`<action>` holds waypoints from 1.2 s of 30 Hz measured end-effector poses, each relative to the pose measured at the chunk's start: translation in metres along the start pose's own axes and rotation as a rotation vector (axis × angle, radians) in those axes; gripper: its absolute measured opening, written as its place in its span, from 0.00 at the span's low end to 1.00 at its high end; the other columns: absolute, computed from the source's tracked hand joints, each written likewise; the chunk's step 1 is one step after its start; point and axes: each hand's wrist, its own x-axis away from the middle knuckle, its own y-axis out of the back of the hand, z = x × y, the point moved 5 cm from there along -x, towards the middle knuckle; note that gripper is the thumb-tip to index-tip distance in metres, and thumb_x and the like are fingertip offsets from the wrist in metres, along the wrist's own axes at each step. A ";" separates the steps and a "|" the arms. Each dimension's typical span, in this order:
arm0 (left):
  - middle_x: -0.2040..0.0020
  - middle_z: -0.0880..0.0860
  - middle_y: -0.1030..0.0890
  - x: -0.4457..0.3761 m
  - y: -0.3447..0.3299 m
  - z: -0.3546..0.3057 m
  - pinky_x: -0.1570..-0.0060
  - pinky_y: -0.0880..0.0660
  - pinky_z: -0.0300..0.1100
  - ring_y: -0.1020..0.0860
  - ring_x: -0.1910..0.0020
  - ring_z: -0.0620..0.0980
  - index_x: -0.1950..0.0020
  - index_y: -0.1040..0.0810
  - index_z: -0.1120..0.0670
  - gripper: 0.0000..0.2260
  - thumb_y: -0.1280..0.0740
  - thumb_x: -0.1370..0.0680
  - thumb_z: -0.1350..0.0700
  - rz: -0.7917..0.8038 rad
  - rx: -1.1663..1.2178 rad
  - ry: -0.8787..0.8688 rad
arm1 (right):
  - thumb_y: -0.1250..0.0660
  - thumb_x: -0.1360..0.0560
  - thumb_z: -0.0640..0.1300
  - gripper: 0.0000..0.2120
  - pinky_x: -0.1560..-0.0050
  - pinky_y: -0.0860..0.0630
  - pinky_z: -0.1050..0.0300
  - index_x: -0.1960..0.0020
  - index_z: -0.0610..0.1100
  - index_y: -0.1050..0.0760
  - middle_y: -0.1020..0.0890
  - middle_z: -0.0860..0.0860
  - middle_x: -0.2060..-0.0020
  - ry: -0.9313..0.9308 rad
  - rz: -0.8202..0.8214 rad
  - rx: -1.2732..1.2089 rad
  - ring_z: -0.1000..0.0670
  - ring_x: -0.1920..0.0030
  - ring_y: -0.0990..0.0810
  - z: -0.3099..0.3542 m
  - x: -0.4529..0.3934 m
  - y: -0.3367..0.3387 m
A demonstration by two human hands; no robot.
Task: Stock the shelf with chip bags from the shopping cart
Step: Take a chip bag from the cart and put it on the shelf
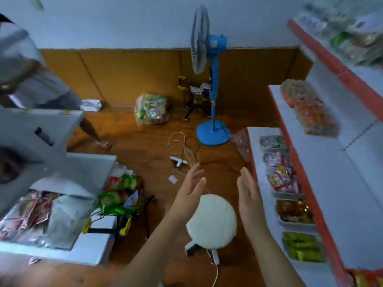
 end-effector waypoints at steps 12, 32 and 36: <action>0.35 0.42 0.24 0.034 0.296 0.107 0.34 0.26 0.50 0.25 0.37 0.42 0.27 0.35 0.39 0.19 0.39 0.18 0.45 -0.321 0.017 0.164 | 0.47 0.18 0.56 0.22 0.33 0.38 0.60 0.24 0.55 0.38 0.33 0.56 0.26 -0.036 0.301 0.113 0.54 0.27 0.35 0.023 0.025 -0.301; 0.41 0.51 0.22 -0.042 0.479 0.278 0.52 0.26 0.32 0.23 0.51 0.41 0.28 0.31 0.52 0.17 0.38 0.17 0.58 -0.400 -0.067 0.565 | 0.45 0.17 0.52 0.23 0.34 0.37 0.59 0.24 0.49 0.38 0.31 0.51 0.27 -0.328 0.468 0.272 0.50 0.27 0.34 -0.077 -0.050 -0.527; 0.43 0.50 0.24 -0.080 0.483 0.316 0.67 0.32 0.19 0.26 0.56 0.36 0.27 0.32 0.55 0.18 0.39 0.17 0.59 -0.383 -0.076 0.667 | 0.42 0.18 0.51 0.25 0.28 0.37 0.54 0.23 0.46 0.39 0.33 0.49 0.25 -0.349 0.543 0.361 0.49 0.26 0.35 -0.121 -0.084 -0.549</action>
